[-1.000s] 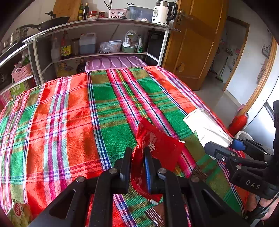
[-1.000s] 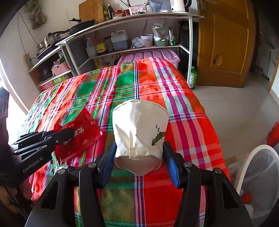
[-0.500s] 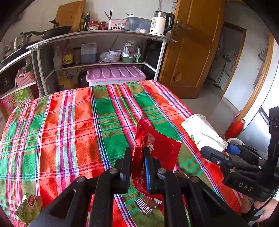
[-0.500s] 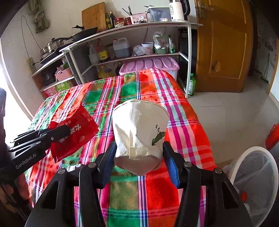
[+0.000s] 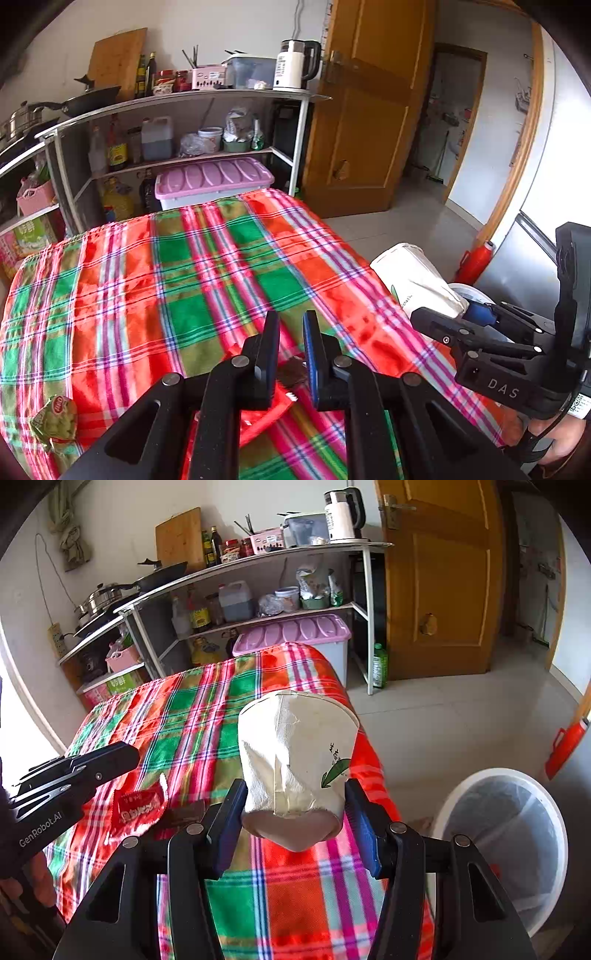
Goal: Collect trash
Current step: 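Lift the paper cup and red packet and carry both toward the white bin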
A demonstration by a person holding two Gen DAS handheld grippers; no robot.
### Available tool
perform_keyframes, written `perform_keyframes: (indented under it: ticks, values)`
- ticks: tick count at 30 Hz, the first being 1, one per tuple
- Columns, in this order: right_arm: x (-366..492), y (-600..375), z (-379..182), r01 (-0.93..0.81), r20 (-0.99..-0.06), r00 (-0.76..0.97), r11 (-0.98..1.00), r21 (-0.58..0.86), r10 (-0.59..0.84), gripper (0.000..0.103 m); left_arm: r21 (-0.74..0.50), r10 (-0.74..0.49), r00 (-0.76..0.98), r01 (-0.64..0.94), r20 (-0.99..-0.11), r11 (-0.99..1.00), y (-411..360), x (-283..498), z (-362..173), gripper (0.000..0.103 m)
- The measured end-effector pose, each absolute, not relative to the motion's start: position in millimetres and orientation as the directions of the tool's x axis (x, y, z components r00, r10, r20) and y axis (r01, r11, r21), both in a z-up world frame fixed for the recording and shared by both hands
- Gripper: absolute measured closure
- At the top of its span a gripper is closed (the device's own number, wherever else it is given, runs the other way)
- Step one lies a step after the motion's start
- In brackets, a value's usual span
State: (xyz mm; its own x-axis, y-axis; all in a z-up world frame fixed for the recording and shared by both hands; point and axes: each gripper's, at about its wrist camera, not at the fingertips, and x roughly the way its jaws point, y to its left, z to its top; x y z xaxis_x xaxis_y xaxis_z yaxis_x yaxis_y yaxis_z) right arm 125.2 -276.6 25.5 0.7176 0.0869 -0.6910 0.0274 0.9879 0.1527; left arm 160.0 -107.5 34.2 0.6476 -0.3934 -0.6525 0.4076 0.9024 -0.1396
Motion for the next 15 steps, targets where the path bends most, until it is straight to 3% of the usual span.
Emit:
perform_keyframes:
  ticks: [9, 15]
  values:
    - [95.5, -303.5, 31.3, 0.079, -0.676, 0.735, 0.983, 0.166, 0.055, 0.049, -0.139, -0.427, 0.641, 0.45, -0.638, 0.882, -128.1, 146.9, 41.3, 0.09]
    - [87.9, -310.0, 29.8, 0.079, -0.674, 0.736, 0.982, 0.172, 0.059, 0.049, -0.158, -0.401, 0.658, 0.398, -0.637, 0.904, -95.9, 152.0, 43.2, 0.09]
